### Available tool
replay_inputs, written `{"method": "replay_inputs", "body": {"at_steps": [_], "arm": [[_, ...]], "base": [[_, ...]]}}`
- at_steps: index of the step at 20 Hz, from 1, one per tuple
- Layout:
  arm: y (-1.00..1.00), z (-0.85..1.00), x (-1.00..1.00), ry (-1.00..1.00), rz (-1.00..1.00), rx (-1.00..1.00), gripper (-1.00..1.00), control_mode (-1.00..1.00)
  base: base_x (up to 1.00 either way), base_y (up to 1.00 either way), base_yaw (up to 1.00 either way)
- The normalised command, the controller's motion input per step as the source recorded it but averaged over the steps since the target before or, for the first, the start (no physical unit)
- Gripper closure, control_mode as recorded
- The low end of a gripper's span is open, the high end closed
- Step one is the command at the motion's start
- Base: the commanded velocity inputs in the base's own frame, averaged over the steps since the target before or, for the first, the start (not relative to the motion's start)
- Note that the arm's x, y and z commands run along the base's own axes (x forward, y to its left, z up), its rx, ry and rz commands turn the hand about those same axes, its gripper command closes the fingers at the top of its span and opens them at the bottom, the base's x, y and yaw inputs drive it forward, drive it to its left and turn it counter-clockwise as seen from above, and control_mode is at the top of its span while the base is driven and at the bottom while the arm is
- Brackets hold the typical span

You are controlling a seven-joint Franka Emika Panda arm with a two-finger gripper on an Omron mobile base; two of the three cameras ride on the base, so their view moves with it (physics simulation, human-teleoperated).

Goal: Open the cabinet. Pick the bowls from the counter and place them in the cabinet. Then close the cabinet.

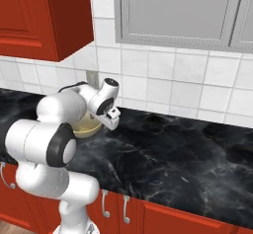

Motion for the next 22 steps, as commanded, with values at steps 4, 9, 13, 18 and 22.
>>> {"method": "replay_inputs", "body": {"at_steps": [4,9,13,18,22], "arm": [[0.0,-0.19,0.29,0.0,0.0,0.0,-1.0,-1.0],[0.04,-0.17,0.26,0.0,0.0,0.0,-1.0,-1.0],[0.04,-0.14,0.23,0.0,0.0,0.0,-1.0,-1.0],[0.01,-0.15,0.16,0.0,0.0,0.0,-1.0,-1.0],[0.02,-0.19,0.02,0.0,0.0,0.0,-1.0,-1.0]], "base": [[0.0,0.0,0.0],[0.0,0.0,0.0],[0.0,0.0,0.0],[0.0,0.0,0.0],[0.0,0.0,0.0]]}}
